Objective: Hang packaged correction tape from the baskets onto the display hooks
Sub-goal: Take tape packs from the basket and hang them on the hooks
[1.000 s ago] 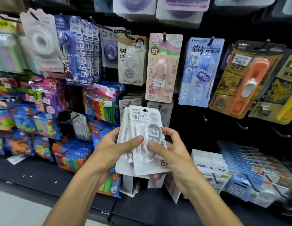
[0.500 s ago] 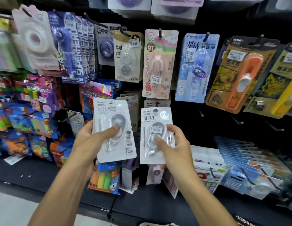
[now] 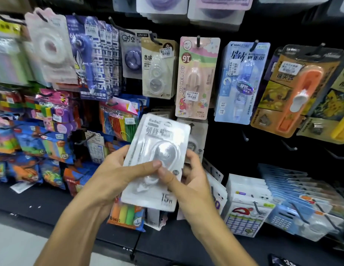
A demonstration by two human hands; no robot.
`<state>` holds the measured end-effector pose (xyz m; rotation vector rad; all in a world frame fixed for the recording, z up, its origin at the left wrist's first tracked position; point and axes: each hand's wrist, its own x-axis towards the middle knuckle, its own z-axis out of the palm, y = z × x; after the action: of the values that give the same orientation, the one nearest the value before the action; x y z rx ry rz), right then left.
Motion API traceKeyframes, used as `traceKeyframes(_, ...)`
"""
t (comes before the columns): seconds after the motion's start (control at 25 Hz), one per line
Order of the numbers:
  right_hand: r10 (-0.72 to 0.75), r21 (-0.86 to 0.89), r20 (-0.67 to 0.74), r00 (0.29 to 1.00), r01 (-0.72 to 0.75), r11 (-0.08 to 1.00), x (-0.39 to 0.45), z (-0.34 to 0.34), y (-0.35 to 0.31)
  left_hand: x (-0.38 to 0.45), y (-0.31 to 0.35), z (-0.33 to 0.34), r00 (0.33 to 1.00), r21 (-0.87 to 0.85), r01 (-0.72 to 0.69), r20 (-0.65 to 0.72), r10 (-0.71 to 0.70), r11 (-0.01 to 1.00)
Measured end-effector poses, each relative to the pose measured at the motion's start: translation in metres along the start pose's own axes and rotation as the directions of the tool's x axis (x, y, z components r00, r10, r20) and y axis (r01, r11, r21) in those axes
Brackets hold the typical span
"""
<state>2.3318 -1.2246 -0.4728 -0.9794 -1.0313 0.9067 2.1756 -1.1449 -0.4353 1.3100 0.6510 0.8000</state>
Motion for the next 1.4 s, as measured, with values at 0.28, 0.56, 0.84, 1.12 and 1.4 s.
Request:
traceKeyframes(0.28,0.031,-0.035,-0.313,0.949,-0.044,0.998,0.006,-0.036,-0.009,0.018,-0.011,0.01,0.922,-0.041,-0.062,-0.386,0.041,0.997)
traceKeyframes(0.56,0.081,-0.368,-0.492,0.867,-0.292,0.883,0.036,-0.046,-0.01,0.024,-0.014,0.016,0.903,0.035,-0.144,-0.404,0.146,0.989)
traceKeyframes(0.84,-0.095,-0.16,-0.121,0.988,0.075,0.984,0.011,-0.033,0.007,0.04,-0.022,0.035,0.989,0.122,-0.096,-0.098,0.109,0.988)
traceKeyframes(1.12,-0.136,-0.38,-0.312,0.94,0.008,0.925,0.007,-0.045,0.0,0.044,-0.034,0.031,0.887,0.676,-0.108,-0.265,0.377,0.729)
traceKeyframes(1.4,-0.052,-0.603,-0.365,0.93,-0.194,0.774,0.047,-0.046,0.007,0.037,-0.036,0.032,0.9,0.794,-0.029,-0.243,0.362,0.607)
